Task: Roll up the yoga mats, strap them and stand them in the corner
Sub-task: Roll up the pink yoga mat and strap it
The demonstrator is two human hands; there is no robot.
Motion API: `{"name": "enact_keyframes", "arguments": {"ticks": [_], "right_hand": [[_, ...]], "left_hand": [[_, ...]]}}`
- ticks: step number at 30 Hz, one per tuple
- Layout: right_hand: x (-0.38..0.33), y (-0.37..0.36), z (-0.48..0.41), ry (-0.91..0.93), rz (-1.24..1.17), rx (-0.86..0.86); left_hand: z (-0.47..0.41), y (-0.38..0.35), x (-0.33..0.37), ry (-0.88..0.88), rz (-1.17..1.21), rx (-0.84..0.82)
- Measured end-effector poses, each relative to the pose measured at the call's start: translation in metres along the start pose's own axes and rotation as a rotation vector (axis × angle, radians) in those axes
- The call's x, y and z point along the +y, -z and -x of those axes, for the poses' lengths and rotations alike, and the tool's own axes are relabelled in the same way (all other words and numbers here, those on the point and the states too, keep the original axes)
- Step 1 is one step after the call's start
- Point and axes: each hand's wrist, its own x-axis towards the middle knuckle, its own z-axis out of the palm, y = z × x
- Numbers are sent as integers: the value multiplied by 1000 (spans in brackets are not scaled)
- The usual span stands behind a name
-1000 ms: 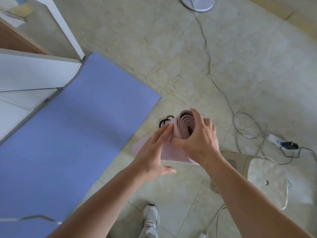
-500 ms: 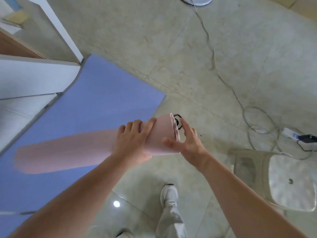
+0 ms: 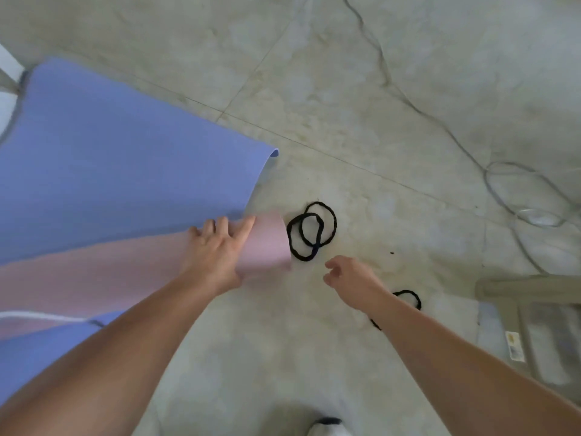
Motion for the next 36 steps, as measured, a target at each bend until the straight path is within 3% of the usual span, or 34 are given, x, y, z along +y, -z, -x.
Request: {"name": "enact_keyframes", "arguments": {"ticks": [4, 10, 12, 16, 17, 19, 23, 28, 32, 36], "right_hand": [[-14, -40, -64, 134, 219, 127], [-18, -66, -89, 104, 313, 169], [-20, -58, -91, 80, 167, 225], [-44, -24, -71, 96, -562, 253], [-55, -14, -58, 135, -646, 248], [-81, 2, -30, 285, -639, 204], [-143, 31, 22, 663, -360, 233], [-267, 77, 98, 1093, -121, 345], [-368, 81, 180, 1342, -90, 455], [-441, 56, 261, 1567, -19, 479]], "left_hand": [[-12, -36, 6, -2, 7, 37], [-24, -36, 0, -1, 56, -33], [-30, -37, -3, -13, 57, -32], [-24, -34, -6, -30, 54, 28], [-21, -31, -7, -32, 71, 43], [-13, -16, -18, -26, 122, 93], [12, 49, -59, 48, 258, 321], [75, 143, -138, 269, 486, 610], [144, 198, -194, 480, 754, 808], [213, 219, -244, 484, 1144, 1024]]}}
